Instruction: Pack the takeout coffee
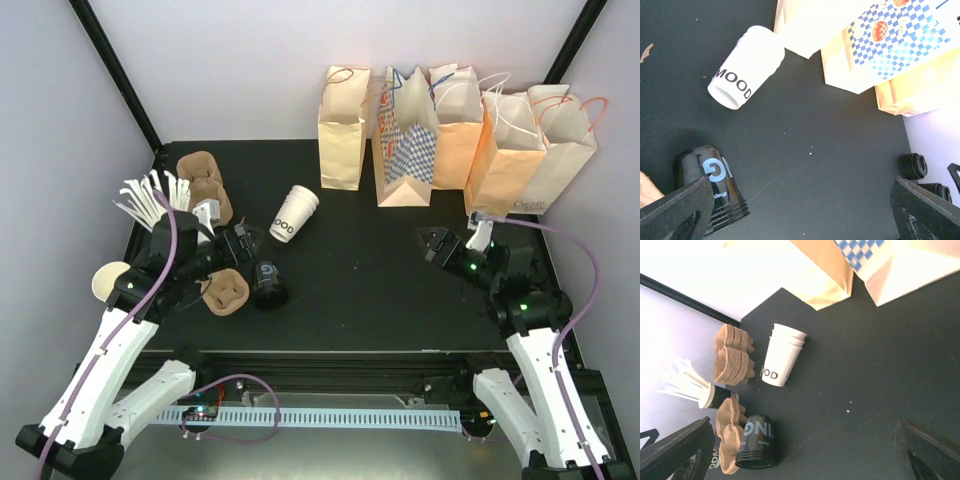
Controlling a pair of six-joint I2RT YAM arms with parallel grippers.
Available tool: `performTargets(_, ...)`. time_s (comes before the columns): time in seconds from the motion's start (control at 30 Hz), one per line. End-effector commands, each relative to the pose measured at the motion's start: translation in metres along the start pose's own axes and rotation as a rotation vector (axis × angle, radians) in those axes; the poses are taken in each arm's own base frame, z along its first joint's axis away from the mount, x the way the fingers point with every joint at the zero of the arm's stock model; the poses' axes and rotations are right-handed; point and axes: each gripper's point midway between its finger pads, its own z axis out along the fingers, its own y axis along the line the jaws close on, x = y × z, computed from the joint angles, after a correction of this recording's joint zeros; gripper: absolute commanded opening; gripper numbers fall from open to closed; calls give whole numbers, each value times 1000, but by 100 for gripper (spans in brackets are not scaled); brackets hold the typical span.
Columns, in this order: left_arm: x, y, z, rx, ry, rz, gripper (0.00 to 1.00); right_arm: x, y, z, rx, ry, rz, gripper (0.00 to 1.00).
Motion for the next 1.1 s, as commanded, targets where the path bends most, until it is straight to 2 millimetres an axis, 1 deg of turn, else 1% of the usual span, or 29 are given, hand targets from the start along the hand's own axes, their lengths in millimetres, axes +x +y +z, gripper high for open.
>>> performTargets(0.0, -12, -7, 0, -6, -18, 4, 99, -22, 25, -9, -35, -44, -77, 100)
performTargets(0.13, -16, -11, 4, 14, -34, 27, 99, -29, 31, -11, -28, -48, -95, 100)
performTargets(0.23, -18, -13, 9, 28, -44, 31, 99, -30, 32, -10, -31, -46, -86, 100)
performTargets(0.3, -21, -21, 14, 65, -44, 44, 99, -30, 34, -7, -46, -36, -84, 100)
performTargets(0.37, -21, -35, 19, 138, -23, 87, 99, -28, 33, -2, -55, -19, -82, 100)
performTargets(0.43, -20, -47, 26, 202, -2, 119, 99, -24, 28, 3, -49, -2, -71, 100)
performTargets(0.53, -23, -55, 36, 248, -3, 117, 99, -12, 12, 14, -31, 28, -39, 100)
performTargets(0.63, -29, -52, 49, 254, -46, 79, 99, 0, -18, 24, 51, 23, 42, 100)
performTargets(0.67, -34, -51, 52, 252, -67, 64, 99, 4, -23, 26, 57, 27, 53, 100)
performTargets(0.73, -44, -53, 59, 248, -96, 44, 99, 10, -25, 28, 42, 37, 63, 100)
performTargets(0.83, -60, -60, 75, 231, -94, 53, 99, 13, -30, 32, 50, 48, 86, 100)
performTargets(0.97, -80, -66, 106, 170, -55, 94, 99, 10, -28, 33, 49, 46, 87, 100)
performTargets(1.07, -91, -61, 144, 91, 3, 141, 99, 3, -25, 29, 63, 33, 58, 100)
